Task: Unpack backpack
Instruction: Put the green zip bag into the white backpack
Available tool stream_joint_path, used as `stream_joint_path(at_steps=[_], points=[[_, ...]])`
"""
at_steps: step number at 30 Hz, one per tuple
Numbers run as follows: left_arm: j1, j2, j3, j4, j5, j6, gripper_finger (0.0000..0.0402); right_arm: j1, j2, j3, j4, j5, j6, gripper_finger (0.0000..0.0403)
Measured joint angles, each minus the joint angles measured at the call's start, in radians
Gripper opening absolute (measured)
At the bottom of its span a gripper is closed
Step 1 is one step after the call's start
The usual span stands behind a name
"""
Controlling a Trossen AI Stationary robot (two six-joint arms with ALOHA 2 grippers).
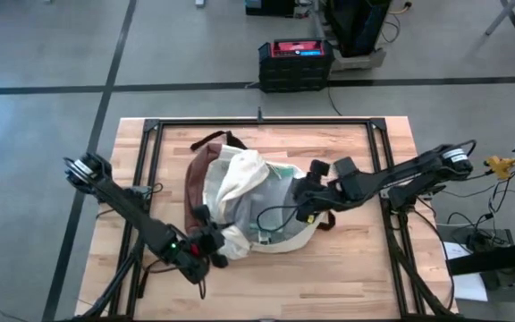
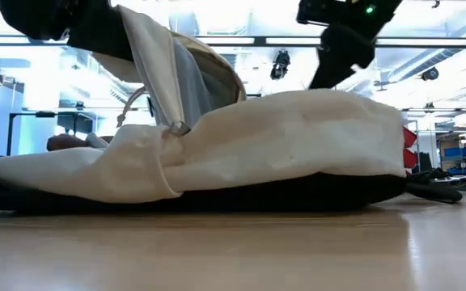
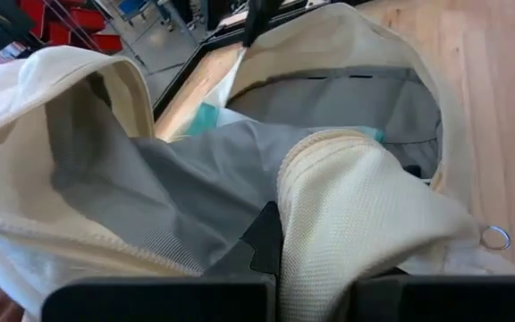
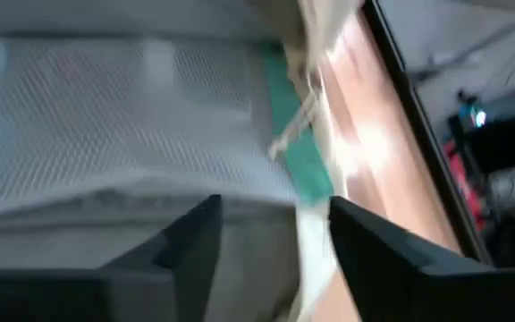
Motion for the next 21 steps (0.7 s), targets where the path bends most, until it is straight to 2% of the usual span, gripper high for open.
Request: stream_joint_path(at_steps=[5, 8, 11, 15, 19, 21], points=[[-0.005, 0.016, 0.0, 0.004, -0.026, -0.003, 0.0002, -0.062, 0.089, -0.029, 0.009, 0.024, -0.072, 0.026], [-0.013, 0.012, 0.0, -0.002, -0.027, 0.0, 0.0002, -0.135, 0.145, -0.041, 0.012, 0.005, -0.128, 0.0258], [-0.028, 0.011, 0.0, -0.004, -0.028, 0.0, 0.0002, -0.212, 0.188, -0.045, 0.012, -0.022, -0.158, 0.0237], [-0.05, 0.008, 0.0, -0.019, -0.027, -0.002, 0.0002, -0.302, 0.198, -0.045, 0.012, -0.019, -0.163, 0.0176], [-0.066, 0.002, 0.0, -0.034, -0.028, -0.005, 0.0002, -0.329, 0.156, -0.045, 0.016, -0.025, -0.183, 0.0049], [-0.067, -0.005, 0.0, -0.059, -0.029, -0.014, 0.0002, -0.317, 0.112, -0.043, 0.028, -0.03, -0.183, 0.0016]])
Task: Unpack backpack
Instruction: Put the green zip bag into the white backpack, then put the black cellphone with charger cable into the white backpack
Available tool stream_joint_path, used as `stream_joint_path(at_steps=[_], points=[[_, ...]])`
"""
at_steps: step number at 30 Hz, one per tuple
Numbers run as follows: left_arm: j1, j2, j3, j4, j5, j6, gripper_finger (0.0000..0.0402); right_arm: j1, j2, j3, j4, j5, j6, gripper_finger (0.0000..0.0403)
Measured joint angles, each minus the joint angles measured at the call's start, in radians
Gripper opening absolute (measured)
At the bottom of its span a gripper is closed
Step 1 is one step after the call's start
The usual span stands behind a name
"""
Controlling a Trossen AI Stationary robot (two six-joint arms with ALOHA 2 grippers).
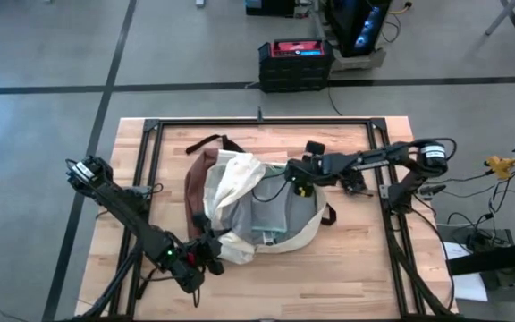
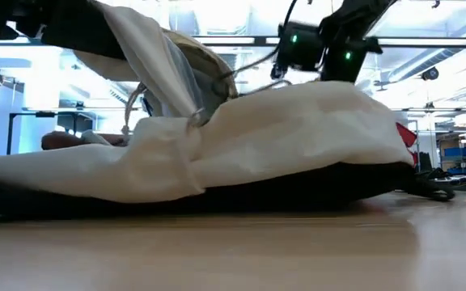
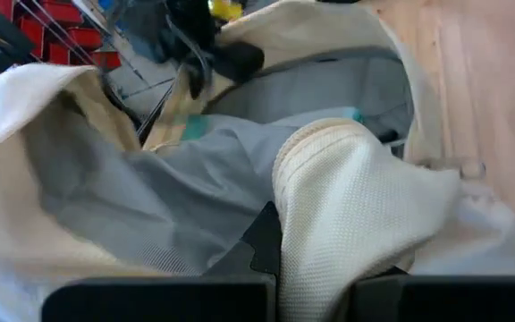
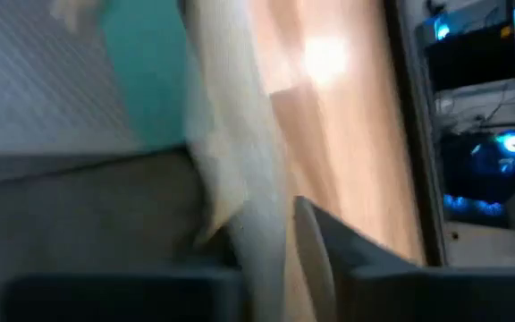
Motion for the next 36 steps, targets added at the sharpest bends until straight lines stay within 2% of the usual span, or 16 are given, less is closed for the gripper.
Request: stream_joint_path(at_steps=[6, 9, 12, 16, 19, 22, 25, 28, 31, 36], points=[[0.0, -0.029, 0.0, -0.152, -0.1, -0.05, 0.0002, 0.004, -0.151, 0.0, 0.0, -0.107, 0.058, 0.0019], [0.004, -0.058, 0.0, -0.222, -0.158, -0.063, 0.0002, 0.003, -0.229, 0.0, -0.03, -0.138, 0.092, 0.0036], [0.015, -0.092, 0.0, -0.247, -0.189, -0.079, 0.0002, -0.014, -0.306, 0.0, -0.154, -0.138, 0.195, 0.008], [0.034, -0.11, -0.001, -0.249, -0.206, -0.117, 0.0002, -0.065, -0.406, -0.028, -0.371, -0.136, 0.372, 0.0164], [0.044, -0.106, -0.011, -0.249, -0.206, -0.132, 0.0002, -0.074, -0.471, -0.091, -0.47, -0.148, 0.49, 0.0229], [0.046, -0.103, -0.027, -0.248, -0.206, -0.155, 0.0002, -0.109, -0.521, -0.175, -0.547, -0.232, 0.612, 0.0287], [0.047, -0.103, -0.048, -0.236, -0.206, -0.199, 0.0002, -0.159, -0.557, -0.261, -0.529, -0.296, 0.661, 0.0332], [0.047, -0.103, -0.08, -0.199, -0.206, -0.228, 0.0002, -0.19, -0.554, -0.317, -0.485, -0.325, 0.662, 0.0359], [0.047, -0.1, -0.112, -0.131, -0.186, -0.241, 0.0002, -0.239, -0.531, -0.347, -0.472, -0.361, 0.65, 0.037], [0.045, -0.099, -0.164, -0.013, -0.129, -0.244, 0.0002, -0.411, -0.522, -0.38, -0.433, -0.455, 0.58, 0.0374]])
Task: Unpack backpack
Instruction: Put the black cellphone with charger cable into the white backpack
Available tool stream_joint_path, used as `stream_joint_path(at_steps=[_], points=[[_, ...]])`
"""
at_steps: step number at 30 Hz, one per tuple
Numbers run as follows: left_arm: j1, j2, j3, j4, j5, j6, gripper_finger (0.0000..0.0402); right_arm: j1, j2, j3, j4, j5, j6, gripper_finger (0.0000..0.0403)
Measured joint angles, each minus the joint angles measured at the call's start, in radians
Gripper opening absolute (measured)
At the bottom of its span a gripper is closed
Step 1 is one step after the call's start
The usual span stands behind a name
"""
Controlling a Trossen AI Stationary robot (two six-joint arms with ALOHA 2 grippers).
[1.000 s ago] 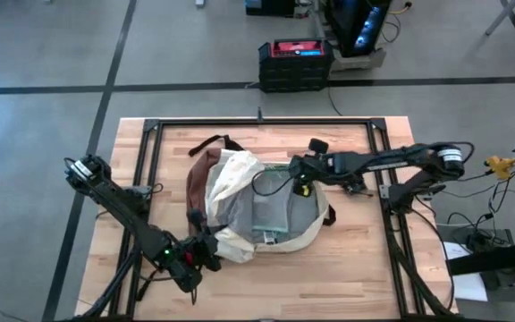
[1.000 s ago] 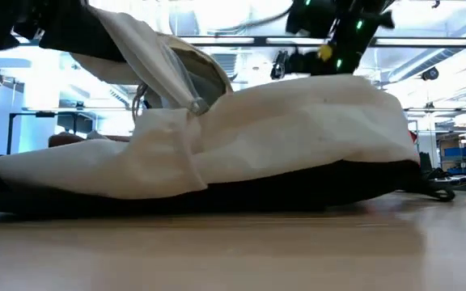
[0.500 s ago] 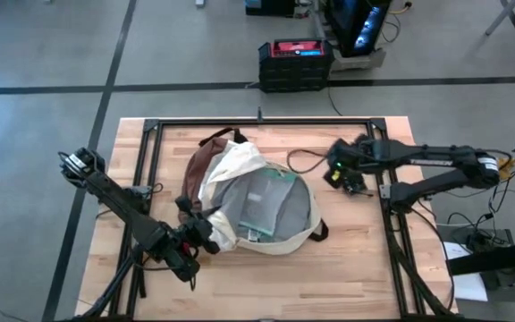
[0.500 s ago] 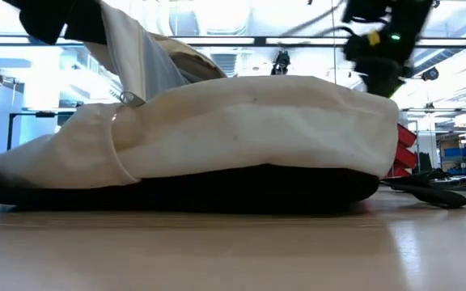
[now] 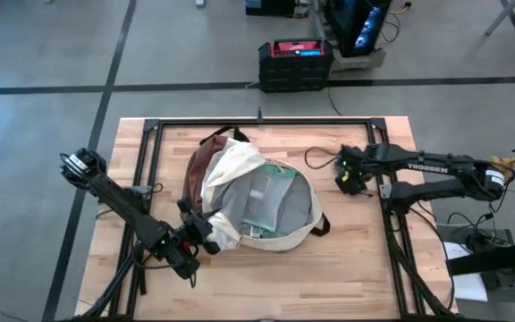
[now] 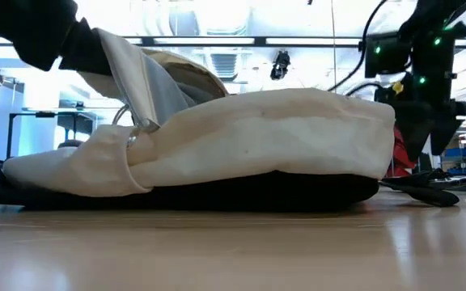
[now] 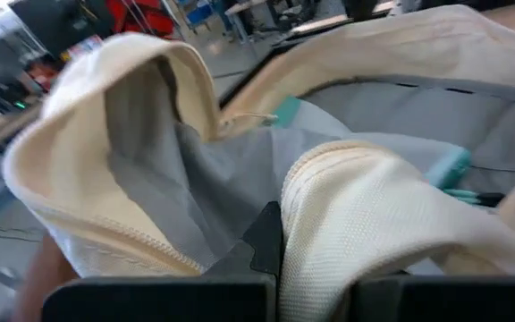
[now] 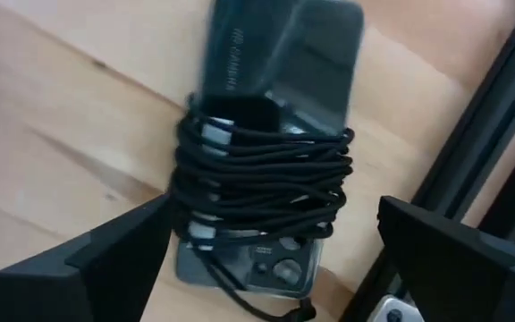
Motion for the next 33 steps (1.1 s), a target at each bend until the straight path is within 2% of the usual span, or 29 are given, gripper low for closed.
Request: stream_joint_path(at_steps=[6, 8, 10, 23, 28, 33], points=[[-0.01, 0.0, -0.054, 0.121, 0.032, 0.0, 0.0002, -0.248, 0.002, -0.068, 0.123, -0.243, -0.129, 0.0374], [-0.011, 0.0, -0.07, 0.133, 0.043, -0.007, 0.0002, -0.308, 0.005, -0.087, 0.155, -0.357, -0.139, 0.0374], [-0.011, 0.0, -0.083, 0.137, 0.048, -0.023, 0.0002, -0.339, 0.006, -0.105, 0.188, -0.428, -0.136, 0.0374], [-0.011, 0.001, -0.162, 0.224, 0.052, -0.055, 0.0002, -0.284, 0.007, -0.233, 0.563, -0.602, -0.002, 0.0374], [-0.011, 0.001, -0.162, 0.226, 0.052, -0.055, 0.0002, -0.262, 0.007, -0.332, 0.84, -0.702, 0.114, 0.0373], [-0.01, 0.001, -0.162, 0.226, 0.052, -0.055, 0.0002, -0.217, 0.007, -0.431, 1.075, -0.737, 0.221, 0.0352]])
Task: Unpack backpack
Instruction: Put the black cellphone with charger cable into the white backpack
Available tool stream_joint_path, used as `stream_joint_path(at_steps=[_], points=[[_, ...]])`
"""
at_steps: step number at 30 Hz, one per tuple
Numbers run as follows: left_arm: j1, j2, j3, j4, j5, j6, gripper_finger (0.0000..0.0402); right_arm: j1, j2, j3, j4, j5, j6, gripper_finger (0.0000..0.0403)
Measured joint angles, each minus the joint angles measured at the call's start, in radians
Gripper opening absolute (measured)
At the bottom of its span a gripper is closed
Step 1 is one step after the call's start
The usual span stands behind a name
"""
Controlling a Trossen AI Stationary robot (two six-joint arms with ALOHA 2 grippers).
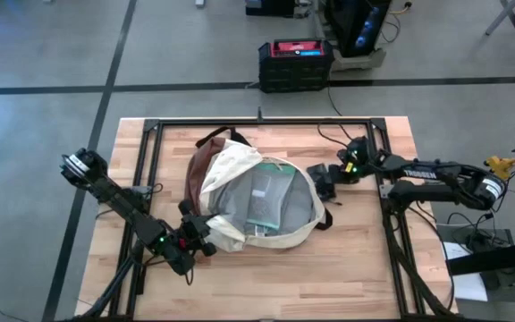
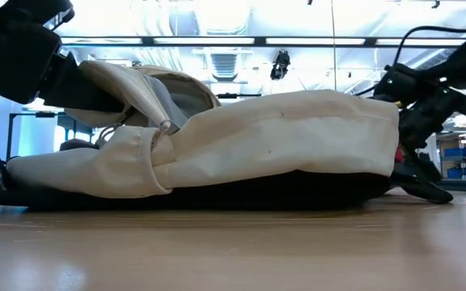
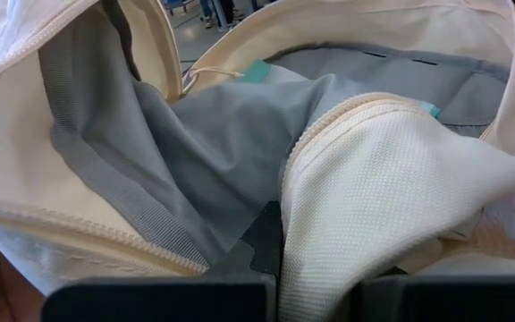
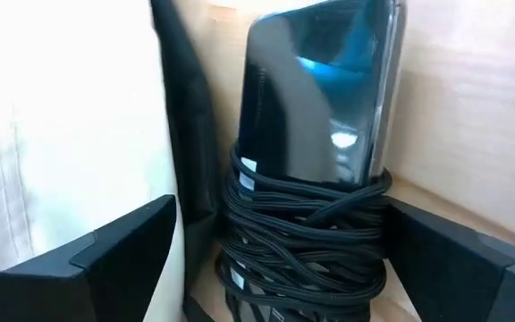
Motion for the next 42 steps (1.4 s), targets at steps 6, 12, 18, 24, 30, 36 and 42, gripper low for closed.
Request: stream_joint_path(at_steps=[6, 12, 18, 24, 30, 36, 42], points=[[0.0, 0.0, 0.0, 0.0, -0.001, 0.0, 0.0002, 0.101, 0.0, -0.037, 0.105, 0.009, 0.065, 0.029], [0.009, 0.0, 0.0, 0.004, -0.008, 0.0, 0.0002, 0.244, 0.0, 0.0, 0.163, 0.126, 0.124, 0.0212], [0.016, -0.002, 0.003, 0.003, -0.008, 0.009, 0.0002, 0.305, 0.082, 0.063, 0.151, 0.19, 0.088, 0.0176], [0.016, -0.003, 0.032, 0.003, -0.006, 0.064, 0.0002, 0.369, 0.25, 0.142, 0.161, 0.187, 0.034, 0.018], [0.016, -0.004, 0.05, -0.023, 0.002, 0.088, 0.0002, 0.459, 0.396, 0.267, 0.161, 0.166, -0.085, 0.0127], [0.016, -0.016, 0.048, -0.063, 0.003, 0.074, 0.0002, 0.531, 0.438, 0.357, 0.149, 0.159, -0.171, 0.0059], [0.016, -0.034, 0.048, -0.079, 0.002, 0.072, 0.0002, 0.55, 0.319, 0.43, -0.075, 0.262, -0.292, 0.0059]])
